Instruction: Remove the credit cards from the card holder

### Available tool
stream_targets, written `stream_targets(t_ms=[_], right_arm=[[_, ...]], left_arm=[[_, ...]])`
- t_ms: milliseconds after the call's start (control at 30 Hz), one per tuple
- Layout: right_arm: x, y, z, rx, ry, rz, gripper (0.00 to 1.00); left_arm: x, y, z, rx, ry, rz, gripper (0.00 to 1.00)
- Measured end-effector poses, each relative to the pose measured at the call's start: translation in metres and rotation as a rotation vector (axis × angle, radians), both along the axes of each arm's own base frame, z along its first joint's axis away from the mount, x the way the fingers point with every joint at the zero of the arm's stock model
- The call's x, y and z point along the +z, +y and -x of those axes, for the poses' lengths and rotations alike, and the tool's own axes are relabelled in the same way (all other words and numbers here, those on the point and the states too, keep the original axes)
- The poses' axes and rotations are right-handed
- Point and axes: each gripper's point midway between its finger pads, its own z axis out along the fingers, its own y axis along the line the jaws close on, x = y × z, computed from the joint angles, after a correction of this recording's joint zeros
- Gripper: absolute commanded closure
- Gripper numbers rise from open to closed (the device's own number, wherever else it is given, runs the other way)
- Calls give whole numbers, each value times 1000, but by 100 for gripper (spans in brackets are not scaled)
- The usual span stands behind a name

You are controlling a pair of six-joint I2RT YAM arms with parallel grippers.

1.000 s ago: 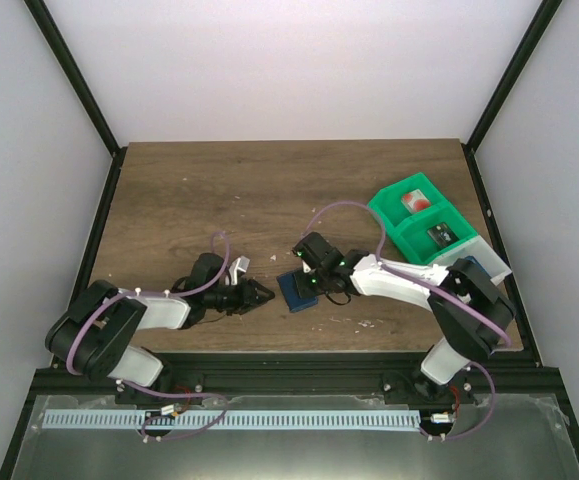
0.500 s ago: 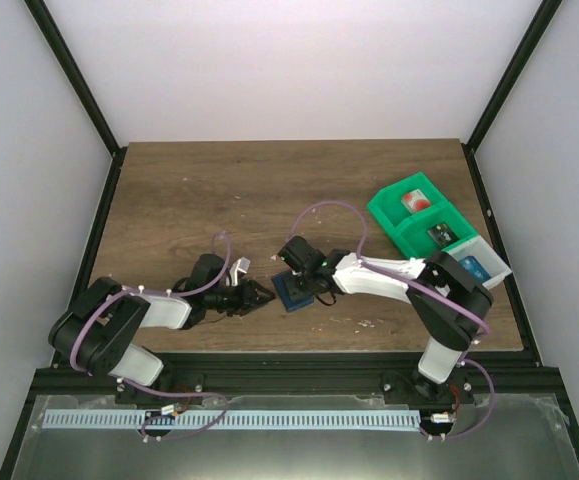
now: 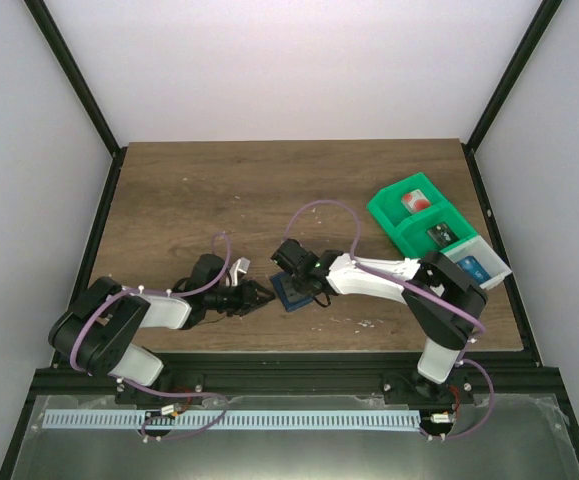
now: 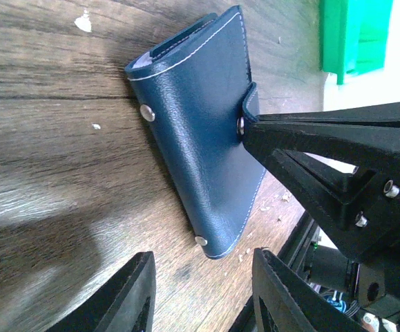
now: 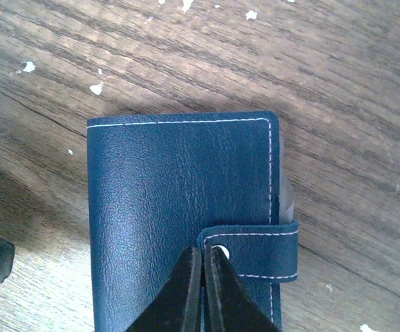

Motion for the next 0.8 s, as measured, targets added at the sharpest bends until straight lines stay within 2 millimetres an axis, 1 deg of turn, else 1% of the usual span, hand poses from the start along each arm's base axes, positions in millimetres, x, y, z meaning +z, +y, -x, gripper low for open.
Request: stream_targets(t_ms=[267,367,600,700,800], right_arm=[[1,1,1,1,3,-4,100],[4,3,4,4,15,-31,99],[27,9,24,31,41,-194,100],[35,12,31,33,54,-257,100],[39,14,37,31,71,-310,99]], left_arm=[[-3,3,2,3,9,-19,59],[-5,3,2,2,9,-27,59],[-6,4,2,3,10,-31,57],[-4,4,2,3,5,-27,53],[3,2,1,-1,-15,-5,49]])
